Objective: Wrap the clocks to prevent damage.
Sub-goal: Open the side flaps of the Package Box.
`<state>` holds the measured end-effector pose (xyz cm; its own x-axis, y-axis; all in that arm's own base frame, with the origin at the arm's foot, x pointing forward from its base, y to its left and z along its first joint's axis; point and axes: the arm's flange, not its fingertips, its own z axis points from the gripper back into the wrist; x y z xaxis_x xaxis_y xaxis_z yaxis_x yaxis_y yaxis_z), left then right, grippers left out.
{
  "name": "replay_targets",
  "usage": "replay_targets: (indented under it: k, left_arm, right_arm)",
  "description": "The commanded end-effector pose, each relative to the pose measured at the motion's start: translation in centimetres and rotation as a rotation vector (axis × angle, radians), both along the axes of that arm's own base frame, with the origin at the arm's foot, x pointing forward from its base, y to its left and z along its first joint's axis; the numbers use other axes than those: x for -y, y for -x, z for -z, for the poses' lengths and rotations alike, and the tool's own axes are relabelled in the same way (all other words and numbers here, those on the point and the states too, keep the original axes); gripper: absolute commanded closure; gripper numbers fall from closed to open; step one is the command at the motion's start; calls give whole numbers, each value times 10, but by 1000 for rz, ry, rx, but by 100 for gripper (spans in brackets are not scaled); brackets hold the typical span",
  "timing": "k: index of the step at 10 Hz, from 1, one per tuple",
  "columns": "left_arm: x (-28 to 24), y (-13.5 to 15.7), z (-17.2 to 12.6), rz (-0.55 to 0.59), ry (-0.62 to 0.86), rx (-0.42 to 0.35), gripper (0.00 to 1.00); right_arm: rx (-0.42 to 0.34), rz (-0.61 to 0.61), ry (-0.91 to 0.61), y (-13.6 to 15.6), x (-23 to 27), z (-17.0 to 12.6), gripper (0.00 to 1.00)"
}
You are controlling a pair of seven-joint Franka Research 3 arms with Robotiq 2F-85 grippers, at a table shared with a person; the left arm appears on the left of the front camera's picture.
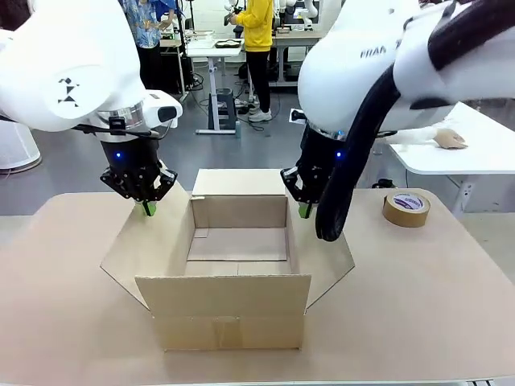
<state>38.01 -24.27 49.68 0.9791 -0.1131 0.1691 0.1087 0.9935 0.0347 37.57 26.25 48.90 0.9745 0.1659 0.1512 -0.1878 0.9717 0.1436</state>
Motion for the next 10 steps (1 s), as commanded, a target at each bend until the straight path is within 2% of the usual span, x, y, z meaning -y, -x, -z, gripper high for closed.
replay_targets:
  k: [1, 3, 5, 7, 10]
  left_arm:
    - [-7, -11, 14, -32, -35, 12, 100]
    - [-20, -17, 35, -80, -117, -15, 100]
    - [-32, -21, 53, -110, -159, -53, 100]
    - [-40, -24, 68, -103, -114, -56, 100]
    - [-45, -32, 87, -88, -22, -56, 100]
  right_arm:
    - [55, 50, 52, -3, -1, 20, 99]
    - [59, 127, 181, -2, 4, 41, 99]
    - [50, 142, 255, 2, 9, 57, 99]
    - [-26, 126, 284, 3, 10, 75, 99]
    - [-56, 112, 264, -10, 11, 91, 99]
